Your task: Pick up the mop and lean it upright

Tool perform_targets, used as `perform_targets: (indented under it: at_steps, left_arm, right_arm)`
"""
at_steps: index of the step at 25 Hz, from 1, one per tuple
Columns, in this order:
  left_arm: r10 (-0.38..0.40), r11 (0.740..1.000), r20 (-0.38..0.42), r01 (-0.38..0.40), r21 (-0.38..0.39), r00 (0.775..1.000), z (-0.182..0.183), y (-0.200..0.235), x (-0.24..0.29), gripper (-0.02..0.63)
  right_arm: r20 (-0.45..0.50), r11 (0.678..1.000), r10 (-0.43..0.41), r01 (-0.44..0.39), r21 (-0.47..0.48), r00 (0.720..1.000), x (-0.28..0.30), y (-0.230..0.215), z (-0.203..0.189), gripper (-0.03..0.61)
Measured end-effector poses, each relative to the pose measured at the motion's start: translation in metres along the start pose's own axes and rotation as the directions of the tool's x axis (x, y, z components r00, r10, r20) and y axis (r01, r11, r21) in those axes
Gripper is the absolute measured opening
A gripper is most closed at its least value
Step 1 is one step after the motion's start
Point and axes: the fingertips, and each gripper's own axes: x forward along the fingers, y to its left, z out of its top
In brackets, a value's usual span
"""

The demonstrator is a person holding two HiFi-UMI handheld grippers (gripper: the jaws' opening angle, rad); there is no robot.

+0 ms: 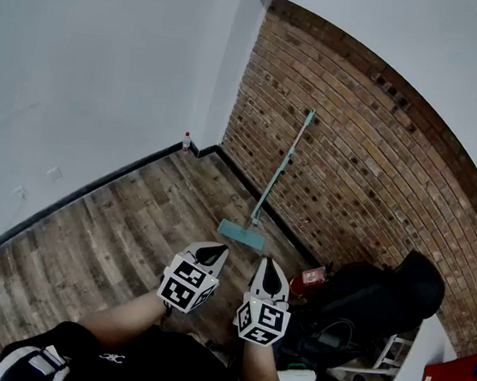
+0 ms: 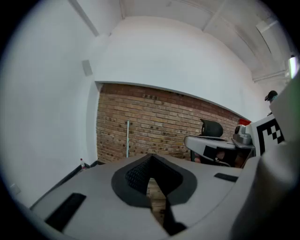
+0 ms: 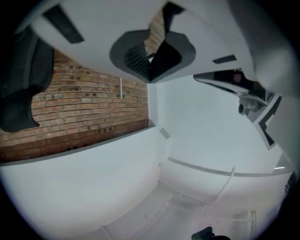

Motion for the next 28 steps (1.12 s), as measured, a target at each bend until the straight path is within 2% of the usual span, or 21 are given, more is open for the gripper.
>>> perform_targets:
  at_steps: [12, 20, 28]
  left_arm:
    - [-0.013, 1.000, 0.014, 0.013, -0.004, 1.000, 0.007, 0.016, 0.000, -0.008]
    - [-0.026, 0.999, 0.024, 0.026, -0.027, 0.999, 0.006, 0.049, -0.004, -0.008]
    - [-0.111, 0.993, 0.011, 0.111, -0.032, 0.994, -0.004, 0.082, -0.005, -0.008]
  right_arm:
    - [-0.001, 1.000, 0.002, -0.002, 0.005, 1.000, 0.012, 0.014, 0.003, 0.014]
    - [-0.017, 1.000, 0.000, -0.001, -0.017, 1.000, 0.033, 0.041, 0.001, 0.014]
    - [-0.042, 0.997, -0.070, 0.069, -0.027, 0.997, 0.053, 0.070, -0.010, 0.014]
